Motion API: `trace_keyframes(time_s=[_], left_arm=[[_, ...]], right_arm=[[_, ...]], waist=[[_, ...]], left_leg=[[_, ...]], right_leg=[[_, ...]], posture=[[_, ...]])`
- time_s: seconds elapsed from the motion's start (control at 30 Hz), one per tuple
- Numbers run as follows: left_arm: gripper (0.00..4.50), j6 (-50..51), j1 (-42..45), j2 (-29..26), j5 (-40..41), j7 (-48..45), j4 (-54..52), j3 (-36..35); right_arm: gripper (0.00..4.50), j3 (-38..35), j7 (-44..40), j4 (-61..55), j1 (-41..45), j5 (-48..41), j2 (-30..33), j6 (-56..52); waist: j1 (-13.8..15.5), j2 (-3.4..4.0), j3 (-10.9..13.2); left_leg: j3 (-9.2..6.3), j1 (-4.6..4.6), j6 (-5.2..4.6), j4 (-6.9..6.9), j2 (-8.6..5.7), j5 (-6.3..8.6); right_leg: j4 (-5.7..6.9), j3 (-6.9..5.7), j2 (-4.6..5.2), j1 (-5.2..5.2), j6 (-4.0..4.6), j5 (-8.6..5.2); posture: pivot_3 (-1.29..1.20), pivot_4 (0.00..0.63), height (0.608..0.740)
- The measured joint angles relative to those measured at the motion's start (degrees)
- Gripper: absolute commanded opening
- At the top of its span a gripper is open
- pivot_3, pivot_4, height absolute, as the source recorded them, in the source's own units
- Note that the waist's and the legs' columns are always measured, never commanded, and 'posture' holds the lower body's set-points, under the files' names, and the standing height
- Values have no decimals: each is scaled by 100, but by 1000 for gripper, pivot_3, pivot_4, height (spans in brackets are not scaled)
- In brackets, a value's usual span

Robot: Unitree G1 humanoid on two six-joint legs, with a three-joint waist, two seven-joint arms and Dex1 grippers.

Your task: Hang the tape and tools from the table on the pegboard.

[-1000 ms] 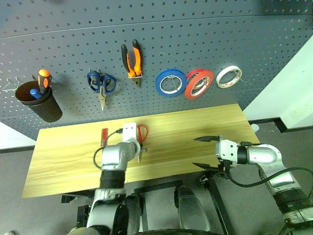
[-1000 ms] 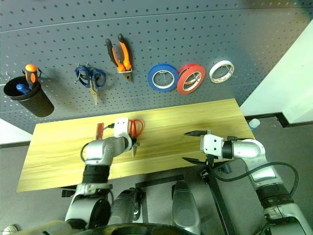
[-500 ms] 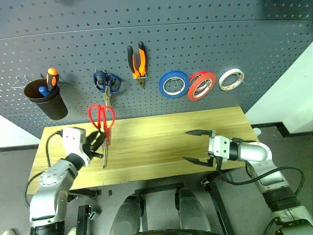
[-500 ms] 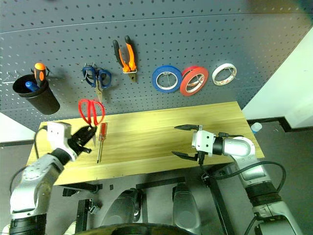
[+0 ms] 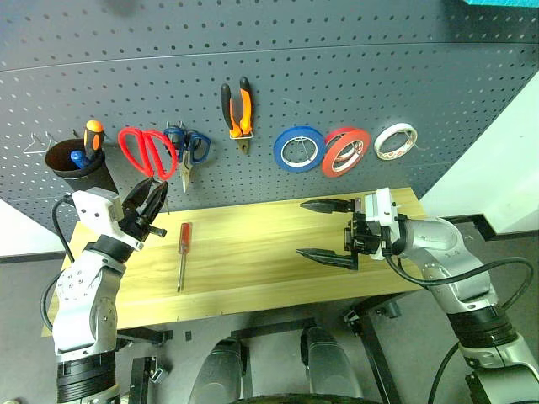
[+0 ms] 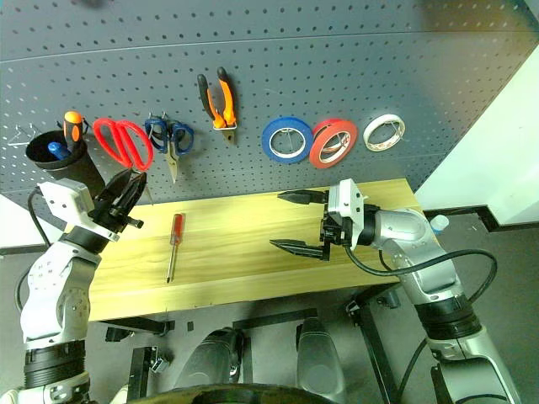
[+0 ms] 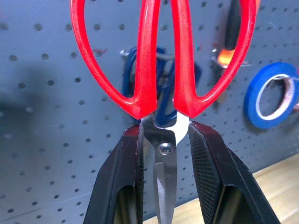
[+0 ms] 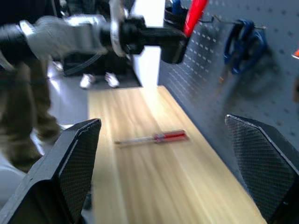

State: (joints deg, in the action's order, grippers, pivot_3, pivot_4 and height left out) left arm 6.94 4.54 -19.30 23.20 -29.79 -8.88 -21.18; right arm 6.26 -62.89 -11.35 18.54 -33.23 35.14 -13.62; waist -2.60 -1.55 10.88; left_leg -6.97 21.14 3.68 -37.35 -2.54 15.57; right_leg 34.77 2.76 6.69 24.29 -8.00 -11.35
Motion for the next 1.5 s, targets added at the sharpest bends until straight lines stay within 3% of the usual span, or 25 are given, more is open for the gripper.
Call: trace_keyframes(time_s=[0.23, 0.97, 1.23, 1.37, 1.5], left_arm=[[1042, -255, 328, -7, -16, 48, 474, 17], [1042, -597, 978, -131, -520, -31, 1720, 678], [3696, -493, 987, -136, -527, -16, 1826, 707], [3696, -61, 842, -279, -552, 78, 1604, 713], [3696, 1209, 308, -446, -428, 313, 1139, 710]], right_arm=[[4500, -491, 502, -368, 466, -699, -498, -494], [4500, -476, 401, -464, 251, -511, -575, -296], [4500, -476, 402, -464, 237, -422, -601, -261], [4500, -460, 385, -465, 196, -336, -598, -230], [4500, -417, 286, -463, 104, -115, -555, -125]], waist=[[-7, -2, -17], [-22, 10, -148], [-115, 9, -155], [-169, 11, -157], [-168, 18, -161]], left_leg=[[0, 1, 0, 1, 4, 0], [6, 12, -1, 6, 6, 0], [6, 11, -1, 6, 6, 0], [7, 8, -1, 7, 8, 0], [8, 3, -3, 10, 13, 1]], right_leg=[[-7, 0, -4, 0, -6, 10], [-50, 0, -8, -6, -15, 32], [-49, 0, -8, -7, -16, 34], [-48, 2, -9, -7, -17, 34], [-44, 4, -14, -7, -17, 33]], posture=[[-114, 92, 740], [-124, 79, 740], [-123, 81, 740], [-123, 85, 740], [-105, 99, 740]])
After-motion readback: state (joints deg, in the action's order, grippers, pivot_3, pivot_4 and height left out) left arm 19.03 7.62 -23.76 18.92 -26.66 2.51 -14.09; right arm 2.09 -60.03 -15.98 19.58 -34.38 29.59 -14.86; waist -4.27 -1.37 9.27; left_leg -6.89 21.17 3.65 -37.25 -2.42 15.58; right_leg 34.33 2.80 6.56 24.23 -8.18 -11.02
